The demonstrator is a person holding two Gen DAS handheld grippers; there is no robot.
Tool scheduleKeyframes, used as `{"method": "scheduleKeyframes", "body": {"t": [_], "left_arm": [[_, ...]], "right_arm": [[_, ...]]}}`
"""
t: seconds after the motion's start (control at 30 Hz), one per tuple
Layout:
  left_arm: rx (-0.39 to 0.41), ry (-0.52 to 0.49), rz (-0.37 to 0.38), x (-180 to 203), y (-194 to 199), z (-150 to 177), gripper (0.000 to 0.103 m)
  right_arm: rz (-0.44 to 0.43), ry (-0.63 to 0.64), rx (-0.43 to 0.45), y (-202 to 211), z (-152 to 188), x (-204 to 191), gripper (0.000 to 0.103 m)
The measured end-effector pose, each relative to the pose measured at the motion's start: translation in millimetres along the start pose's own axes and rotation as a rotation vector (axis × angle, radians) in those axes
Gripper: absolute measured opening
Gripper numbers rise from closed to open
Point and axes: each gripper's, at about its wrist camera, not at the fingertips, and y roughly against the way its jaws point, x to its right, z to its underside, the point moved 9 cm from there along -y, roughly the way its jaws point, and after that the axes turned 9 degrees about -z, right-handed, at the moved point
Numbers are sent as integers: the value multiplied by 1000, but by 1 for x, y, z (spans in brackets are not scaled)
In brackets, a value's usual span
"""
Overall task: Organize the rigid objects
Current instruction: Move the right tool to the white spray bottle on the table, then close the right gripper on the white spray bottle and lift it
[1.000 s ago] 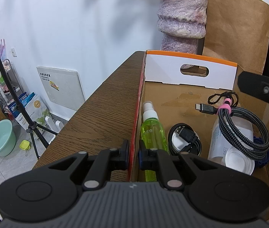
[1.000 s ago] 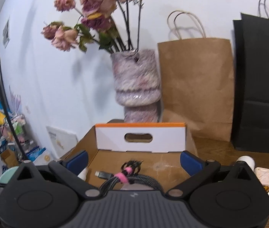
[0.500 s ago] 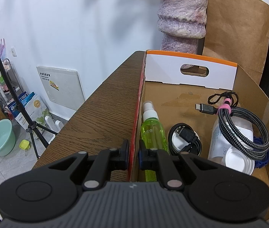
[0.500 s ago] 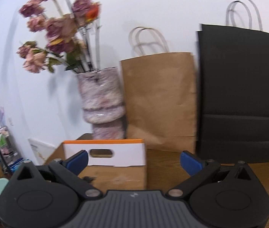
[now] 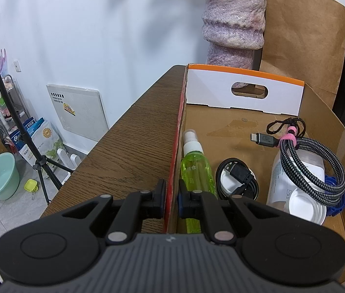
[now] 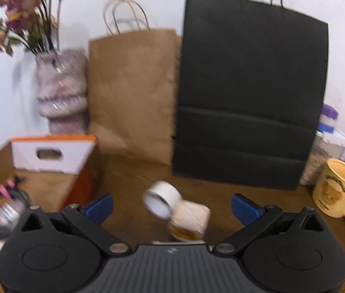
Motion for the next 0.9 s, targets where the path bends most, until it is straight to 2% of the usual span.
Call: {"method": "scheduleKeyframes", "body": {"t": [0.3, 0.73, 0.9], "left_arm": [[0, 0, 0, 0, 0, 0, 10], [1, 0, 0, 0, 0, 0, 10], [0, 0, 0, 0, 0, 0, 10]], "right_arm": [[13, -7, -113, -16, 35, 19, 103], [24, -27, -186, -39, 53, 26, 103], [-7, -89, -173, -43, 55, 32, 103]]}}
